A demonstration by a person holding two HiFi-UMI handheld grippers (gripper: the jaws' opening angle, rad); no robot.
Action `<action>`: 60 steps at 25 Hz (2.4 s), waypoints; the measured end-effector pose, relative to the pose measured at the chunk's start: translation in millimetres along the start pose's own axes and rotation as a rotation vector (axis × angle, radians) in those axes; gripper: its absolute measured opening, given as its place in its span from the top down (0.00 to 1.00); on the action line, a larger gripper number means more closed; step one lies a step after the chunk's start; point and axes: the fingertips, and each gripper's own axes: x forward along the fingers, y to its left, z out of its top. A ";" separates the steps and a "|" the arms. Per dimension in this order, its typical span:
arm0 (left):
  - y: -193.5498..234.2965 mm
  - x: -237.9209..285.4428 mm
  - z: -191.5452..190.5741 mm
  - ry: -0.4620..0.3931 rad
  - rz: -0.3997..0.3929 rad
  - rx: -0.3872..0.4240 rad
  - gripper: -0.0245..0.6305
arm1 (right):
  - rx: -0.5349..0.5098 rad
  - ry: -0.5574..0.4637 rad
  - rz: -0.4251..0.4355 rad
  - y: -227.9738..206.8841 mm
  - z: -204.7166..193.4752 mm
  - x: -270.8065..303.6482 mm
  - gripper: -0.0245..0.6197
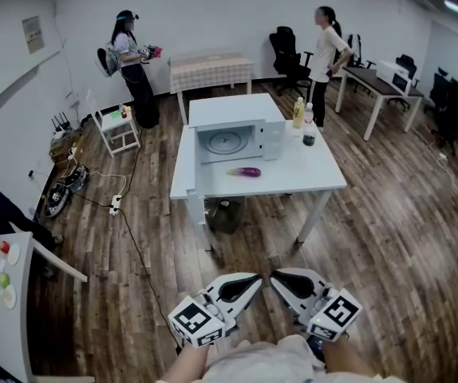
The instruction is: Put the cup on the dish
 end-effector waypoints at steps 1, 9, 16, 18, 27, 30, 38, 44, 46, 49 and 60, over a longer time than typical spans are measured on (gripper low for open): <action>2.2 -2.4 -0.4 0.000 0.001 -0.003 0.96 | 0.003 0.000 -0.001 0.4 -0.5 2.2 0.91; 16.8 -7.8 -2.6 -0.004 -0.003 -0.025 0.96 | 0.025 0.011 -0.014 -5.2 -4.5 11.1 0.91; 31.8 9.0 -5.7 0.012 -0.021 -0.028 0.96 | 0.036 0.012 -0.012 -29.4 -5.1 21.5 0.91; 39.5 14.8 -6.3 0.017 -0.020 -0.025 0.96 | 0.034 0.010 -0.004 -40.2 -4.4 28.2 0.91; 113.1 59.3 0.0 0.010 0.035 0.002 0.96 | 0.027 0.004 0.065 -112.3 0.5 72.4 0.91; 143.3 78.9 9.1 0.003 0.047 0.010 0.96 | 0.019 0.002 0.080 -140.8 6.6 87.9 0.91; 205.1 125.7 18.9 0.015 0.074 0.038 0.96 | 0.020 0.001 0.106 -214.9 19.7 118.2 0.91; 236.4 155.5 25.7 0.024 0.089 0.035 0.96 | 0.022 0.029 0.135 -255.7 22.6 137.1 0.91; 244.2 163.7 26.3 0.026 0.091 0.030 0.96 | 0.022 0.039 0.139 -265.5 21.5 142.5 0.91; 257.4 177.4 29.0 0.023 0.096 0.030 0.96 | 0.022 0.046 0.153 -282.1 23.1 150.1 0.91; 314.1 221.5 33.2 -0.010 0.174 0.033 0.96 | 0.002 0.073 0.221 -349.2 27.2 174.1 0.91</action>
